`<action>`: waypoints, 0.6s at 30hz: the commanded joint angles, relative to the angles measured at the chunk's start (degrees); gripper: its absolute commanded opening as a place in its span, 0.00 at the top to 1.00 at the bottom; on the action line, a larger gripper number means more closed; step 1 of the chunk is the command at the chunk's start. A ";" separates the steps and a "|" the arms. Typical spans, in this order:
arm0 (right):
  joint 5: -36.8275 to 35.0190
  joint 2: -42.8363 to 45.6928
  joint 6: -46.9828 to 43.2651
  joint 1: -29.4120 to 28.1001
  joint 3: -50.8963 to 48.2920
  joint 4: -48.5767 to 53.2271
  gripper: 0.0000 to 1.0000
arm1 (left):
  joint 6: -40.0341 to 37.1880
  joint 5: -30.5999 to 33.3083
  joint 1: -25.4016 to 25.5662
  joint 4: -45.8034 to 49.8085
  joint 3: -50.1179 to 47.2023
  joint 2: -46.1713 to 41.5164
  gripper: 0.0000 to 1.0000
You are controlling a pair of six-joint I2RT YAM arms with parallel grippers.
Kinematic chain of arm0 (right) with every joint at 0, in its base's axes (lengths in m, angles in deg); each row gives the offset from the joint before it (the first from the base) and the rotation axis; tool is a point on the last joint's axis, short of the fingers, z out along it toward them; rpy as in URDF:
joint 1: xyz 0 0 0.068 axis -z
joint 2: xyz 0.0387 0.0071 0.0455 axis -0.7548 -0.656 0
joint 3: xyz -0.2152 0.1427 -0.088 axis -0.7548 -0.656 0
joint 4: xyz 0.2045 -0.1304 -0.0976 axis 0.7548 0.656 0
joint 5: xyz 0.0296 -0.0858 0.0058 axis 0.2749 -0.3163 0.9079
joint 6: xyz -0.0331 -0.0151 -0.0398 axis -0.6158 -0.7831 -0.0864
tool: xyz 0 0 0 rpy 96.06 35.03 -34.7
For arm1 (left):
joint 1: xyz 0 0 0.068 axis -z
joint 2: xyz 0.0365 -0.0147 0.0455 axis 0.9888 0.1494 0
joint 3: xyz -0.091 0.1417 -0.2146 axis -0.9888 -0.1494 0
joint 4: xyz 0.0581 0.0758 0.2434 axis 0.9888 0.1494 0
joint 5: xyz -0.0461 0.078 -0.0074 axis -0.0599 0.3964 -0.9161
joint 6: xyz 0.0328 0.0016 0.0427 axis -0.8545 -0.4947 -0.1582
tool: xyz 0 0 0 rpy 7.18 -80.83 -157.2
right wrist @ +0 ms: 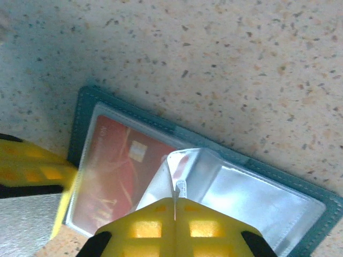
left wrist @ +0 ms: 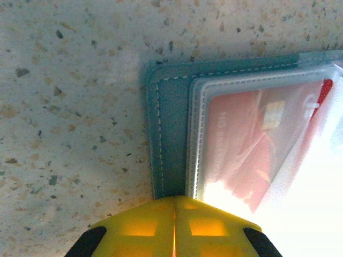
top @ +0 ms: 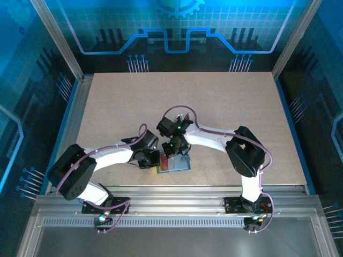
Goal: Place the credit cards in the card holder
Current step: Flip over the card slot in the card holder.
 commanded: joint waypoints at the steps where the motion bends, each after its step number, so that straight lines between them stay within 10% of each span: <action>1: 4.32 0.09 1.72 -0.30 1.34 -0.72 0.90 | 0.79 -0.09 1.98 -5.73 -3.83 7.01 0.92; 7: 9.24 1.65 4.18 0.73 -1.79 -5.13 0.70 | 0.79 0.00 2.07 -5.92 -4.03 7.19 0.91; 18: 5.38 4.82 7.80 -0.20 -6.66 -5.32 0.64 | 0.70 -0.06 2.06 -6.01 -4.07 7.08 0.91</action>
